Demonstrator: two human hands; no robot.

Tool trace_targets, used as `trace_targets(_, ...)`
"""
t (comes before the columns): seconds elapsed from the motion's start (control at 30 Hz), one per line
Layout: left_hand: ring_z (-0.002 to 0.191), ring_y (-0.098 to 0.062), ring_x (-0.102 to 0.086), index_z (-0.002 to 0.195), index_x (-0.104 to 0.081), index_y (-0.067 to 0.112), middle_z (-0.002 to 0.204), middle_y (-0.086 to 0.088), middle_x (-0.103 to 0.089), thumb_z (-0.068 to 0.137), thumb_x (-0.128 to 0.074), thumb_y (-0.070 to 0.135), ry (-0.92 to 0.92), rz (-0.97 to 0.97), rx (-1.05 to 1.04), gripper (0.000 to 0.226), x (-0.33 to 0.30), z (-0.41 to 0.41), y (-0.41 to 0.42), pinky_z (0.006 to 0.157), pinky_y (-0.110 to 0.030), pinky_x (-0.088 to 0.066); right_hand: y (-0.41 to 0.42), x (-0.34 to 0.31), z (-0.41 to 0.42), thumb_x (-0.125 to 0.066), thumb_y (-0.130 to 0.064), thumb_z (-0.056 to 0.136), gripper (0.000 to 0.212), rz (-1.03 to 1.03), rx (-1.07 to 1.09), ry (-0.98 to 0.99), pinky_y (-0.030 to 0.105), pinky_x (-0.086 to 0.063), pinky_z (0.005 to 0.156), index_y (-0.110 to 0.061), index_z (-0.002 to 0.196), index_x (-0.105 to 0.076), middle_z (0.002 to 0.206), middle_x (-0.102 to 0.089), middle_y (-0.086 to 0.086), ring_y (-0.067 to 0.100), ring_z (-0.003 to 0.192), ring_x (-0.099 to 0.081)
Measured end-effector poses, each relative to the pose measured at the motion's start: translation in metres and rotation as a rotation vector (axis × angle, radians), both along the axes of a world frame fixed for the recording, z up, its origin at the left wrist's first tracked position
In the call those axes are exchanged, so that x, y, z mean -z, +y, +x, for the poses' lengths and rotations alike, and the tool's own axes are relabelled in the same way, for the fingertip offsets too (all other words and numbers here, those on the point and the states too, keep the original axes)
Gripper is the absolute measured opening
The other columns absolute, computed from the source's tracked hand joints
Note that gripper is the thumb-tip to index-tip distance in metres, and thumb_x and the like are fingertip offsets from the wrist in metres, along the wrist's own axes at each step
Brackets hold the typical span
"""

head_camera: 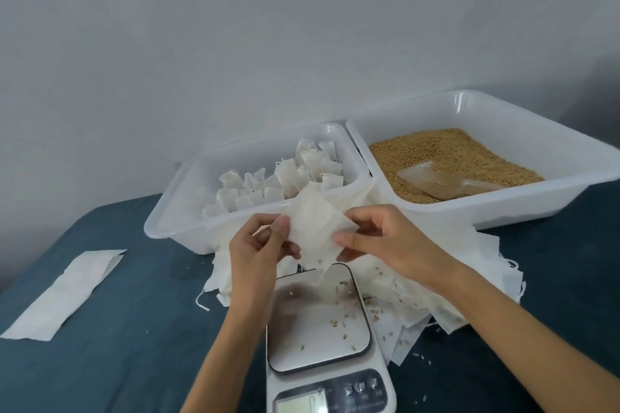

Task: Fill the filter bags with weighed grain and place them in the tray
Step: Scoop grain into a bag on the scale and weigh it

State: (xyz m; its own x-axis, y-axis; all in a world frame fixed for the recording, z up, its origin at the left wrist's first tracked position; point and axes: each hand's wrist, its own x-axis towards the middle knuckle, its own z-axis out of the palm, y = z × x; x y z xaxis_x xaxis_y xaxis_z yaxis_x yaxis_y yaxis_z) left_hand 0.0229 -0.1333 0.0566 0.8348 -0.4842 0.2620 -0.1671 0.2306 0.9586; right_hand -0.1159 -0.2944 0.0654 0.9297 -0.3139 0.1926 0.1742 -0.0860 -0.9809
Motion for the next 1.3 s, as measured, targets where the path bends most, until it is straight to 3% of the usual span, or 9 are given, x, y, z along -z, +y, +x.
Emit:
trace_targets(0.17, 0.069, -0.021, -0.066, 0.099, -0.062, 0.004, 0.081, -0.009, -0.073, 0.099, -0.067, 0.009, 0.013, 0.052, -0.07, 0.007, 0.004, -0.008, -0.002, 0.067, -0.027, -0.058, 0.004, 0.004, 0.001, -0.072, -0.008, 0.091, 0.015, 0.067, 0.08, -0.061, 0.028, -0.06, 0.075, -0.005, 0.106, -0.074, 0.093, -0.077, 0.017, 0.027, 0.081, -0.074)
trace_targets(0.27, 0.076, -0.011, -0.059, 0.106, -0.06, 0.027, 0.097, 0.009, -0.066, 0.092, -0.075, 0.009, -0.281, 0.146, -0.243, 0.026, 0.005, -0.014, -0.002, 0.072, -0.022, -0.052, 0.008, 0.008, 0.005, -0.074, -0.008, 0.089, 0.011, 0.048, 0.137, -0.08, 0.032, -0.062, 0.075, -0.005, 0.099, -0.074, 0.088, -0.077, 0.017, 0.034, 0.08, -0.074)
trace_targets(0.37, 0.073, -0.016, -0.058, 0.094, -0.067, 0.027, 0.087, 0.007, -0.066, 0.09, -0.078, 0.021, -0.481, 0.1, -0.076, 0.014, 0.003, -0.021, -0.001, 0.071, -0.033, -0.054, 0.011, 0.009, 0.007, -0.079, -0.015, 0.083, 0.02, 0.037, 0.188, -0.095, 0.028, -0.059, 0.068, -0.002, 0.095, -0.069, 0.079, -0.075, 0.014, 0.029, 0.07, -0.072)
trace_targets(0.53, 0.075, -0.019, -0.067, 0.084, -0.072, 0.027, 0.084, 0.003, -0.073, 0.085, -0.085, 0.03, -0.444, 0.204, 0.22, 0.013, 0.006, -0.032, -0.003, 0.077, -0.032, -0.057, 0.013, 0.007, 0.004, -0.077, -0.022, 0.08, 0.032, 0.078, 0.198, -0.178, 0.023, -0.053, 0.066, -0.005, 0.089, -0.051, 0.064, -0.064, 0.004, 0.018, 0.063, -0.062)
trace_targets(0.9, 0.071, -0.019, -0.063, 0.088, -0.076, 0.008, 0.085, -0.014, -0.073, 0.101, -0.067, 0.023, -0.236, 0.131, 0.349, 0.021, 0.004, -0.03, -0.003, 0.074, -0.03, -0.054, 0.018, 0.004, 0.001, -0.071, -0.01, 0.087, 0.026, 0.107, 0.156, -0.247, 0.023, -0.051, 0.066, -0.006, 0.082, -0.047, 0.066, -0.063, 0.006, 0.016, 0.065, -0.06)
trace_targets(0.97, 0.069, -0.018, -0.062, 0.084, -0.075, 0.01, 0.077, -0.008, -0.07, 0.101, -0.064, 0.019, -0.211, 0.119, 0.305, 0.022, 0.004, -0.028, -0.004, 0.072, -0.031, -0.054, 0.018, 0.005, 0.001, -0.071, -0.004, 0.091, 0.021, 0.008, 0.173, -0.253, 0.023, -0.052, 0.069, -0.005, 0.086, -0.05, 0.07, -0.062, 0.011, 0.017, 0.068, -0.062)
trace_targets(1.13, 0.065, -0.014, -0.062, 0.078, -0.07, 0.014, 0.067, 0.003, -0.063, 0.098, -0.065, 0.014, -0.205, 0.098, 0.145, 0.021, 0.007, -0.022, -0.005, 0.068, -0.028, -0.052, 0.021, 0.019, 0.004, -0.065, 0.001, 0.094, 0.02, -0.679, 0.367, -0.262, 0.027, -0.052, 0.076, -0.016, 0.1, -0.074, 0.086, -0.066, -0.005, 0.013, 0.082, -0.064)
trace_targets(1.23, 0.066, -0.011, -0.063, 0.079, -0.07, 0.013, 0.069, 0.003, -0.066, 0.1, -0.064, 0.012, -0.231, 0.107, 0.156, 0.021, 0.008, -0.028, -0.006, 0.068, -0.02, -0.051, 0.022, 0.024, 0.005, -0.068, -0.005, 0.093, 0.02, -0.784, 0.49, -0.201, 0.026, -0.051, 0.077, -0.014, 0.108, -0.077, 0.091, -0.062, -0.005, 0.009, 0.083, -0.062)
trace_targets(1.3, 0.069, -0.01, -0.063, 0.081, -0.07, 0.016, 0.072, 0.005, -0.067, 0.101, -0.065, 0.013, -0.269, 0.134, 0.179, 0.021, 0.009, -0.033, -0.006, 0.07, -0.02, -0.052, 0.023, 0.022, 0.005, -0.067, -0.018, 0.096, 0.013, -0.665, 0.483, -0.166, 0.024, -0.052, 0.08, -0.018, 0.103, -0.078, 0.097, -0.063, -0.006, 0.01, 0.09, -0.064)
